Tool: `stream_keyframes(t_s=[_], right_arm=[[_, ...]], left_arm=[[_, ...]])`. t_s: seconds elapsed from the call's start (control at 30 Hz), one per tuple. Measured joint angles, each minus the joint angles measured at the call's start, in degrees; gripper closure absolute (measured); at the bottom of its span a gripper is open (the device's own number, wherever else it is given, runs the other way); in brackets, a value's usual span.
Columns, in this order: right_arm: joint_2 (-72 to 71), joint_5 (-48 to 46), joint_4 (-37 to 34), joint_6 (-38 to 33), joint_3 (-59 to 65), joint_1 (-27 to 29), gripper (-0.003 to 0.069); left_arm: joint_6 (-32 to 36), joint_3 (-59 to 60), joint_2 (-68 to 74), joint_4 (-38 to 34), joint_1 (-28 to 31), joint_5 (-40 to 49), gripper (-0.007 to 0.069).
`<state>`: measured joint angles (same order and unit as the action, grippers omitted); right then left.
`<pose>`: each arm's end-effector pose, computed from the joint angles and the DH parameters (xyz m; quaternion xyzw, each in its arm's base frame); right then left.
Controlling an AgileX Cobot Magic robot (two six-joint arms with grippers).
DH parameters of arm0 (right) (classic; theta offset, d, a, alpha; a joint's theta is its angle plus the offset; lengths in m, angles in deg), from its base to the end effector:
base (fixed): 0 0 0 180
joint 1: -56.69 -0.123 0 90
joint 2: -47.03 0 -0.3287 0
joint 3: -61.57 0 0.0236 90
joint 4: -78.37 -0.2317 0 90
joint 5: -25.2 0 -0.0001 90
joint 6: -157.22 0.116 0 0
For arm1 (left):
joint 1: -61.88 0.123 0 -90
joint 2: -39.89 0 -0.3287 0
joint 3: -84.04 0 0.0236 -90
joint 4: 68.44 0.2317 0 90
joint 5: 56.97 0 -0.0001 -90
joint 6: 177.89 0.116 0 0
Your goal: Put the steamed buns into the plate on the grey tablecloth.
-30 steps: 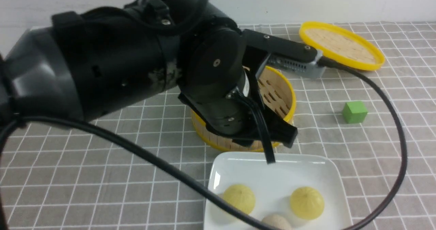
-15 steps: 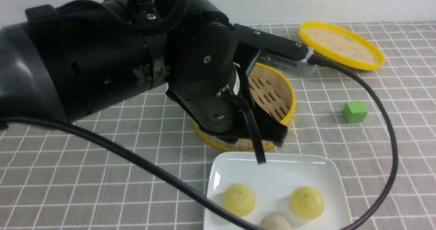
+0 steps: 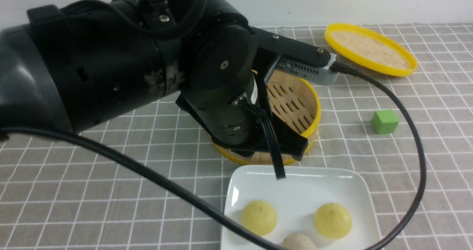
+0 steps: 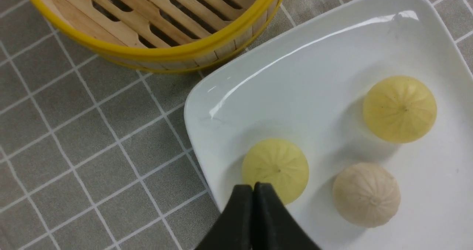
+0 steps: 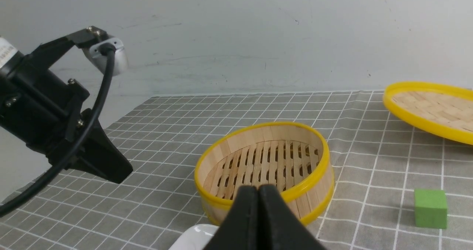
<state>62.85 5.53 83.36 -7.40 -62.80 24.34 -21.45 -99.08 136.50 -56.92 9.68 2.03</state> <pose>0.0118 0.0035 0.3065 -0.1240 0.7027 0.2472 0.6555 0.2144 -0.2440 0.3580 0.2679 0.9290 -0.0696 0.2456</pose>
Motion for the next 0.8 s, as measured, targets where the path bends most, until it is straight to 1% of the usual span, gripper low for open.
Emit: stream_keyframes(t_s=[0.2,0.3,0.37,0.43,0.47,0.57,0.63,0.8], right_arm=[[-1.19,0.70,0.17,0.00,2.62,0.05,0.0659],[-1.86,1.56,0.06,0.00,5.38,1.55,0.0658],[-2.33,1.73,0.06,0.00,7.94,4.19,0.0657],[-3.45,1.75,0.25,0.00,11.46,8.23,0.0655],[-3.45,1.75,0.25,0.00,11.46,8.60,0.0655],[-6.13,1.70,1.19,0.00,17.31,15.21,0.0655],[-7.38,1.64,1.49,0.00,19.62,18.48,0.0653],[-9.60,1.58,1.71,0.00,23.67,24.09,0.0649]], left_arm=[[-2.81,0.00,0.00,0.50,0.00,0.17,0.0610],[-2.98,0.00,0.00,0.94,0.00,0.17,0.0608],[-3.02,0.00,0.00,1.17,0.00,0.17,0.0606],[-3.11,0.00,0.00,1.57,0.00,0.22,0.0605],[-3.16,0.00,0.00,1.60,0.00,0.22,0.0605],[-3.16,0.00,0.00,2.51,0.00,0.22,0.0602],[-3.16,0.00,-0.06,3.11,0.00,0.22,0.0601],[-3.16,-0.14,-2.13,5.50,0.00,0.42,0.0596]])
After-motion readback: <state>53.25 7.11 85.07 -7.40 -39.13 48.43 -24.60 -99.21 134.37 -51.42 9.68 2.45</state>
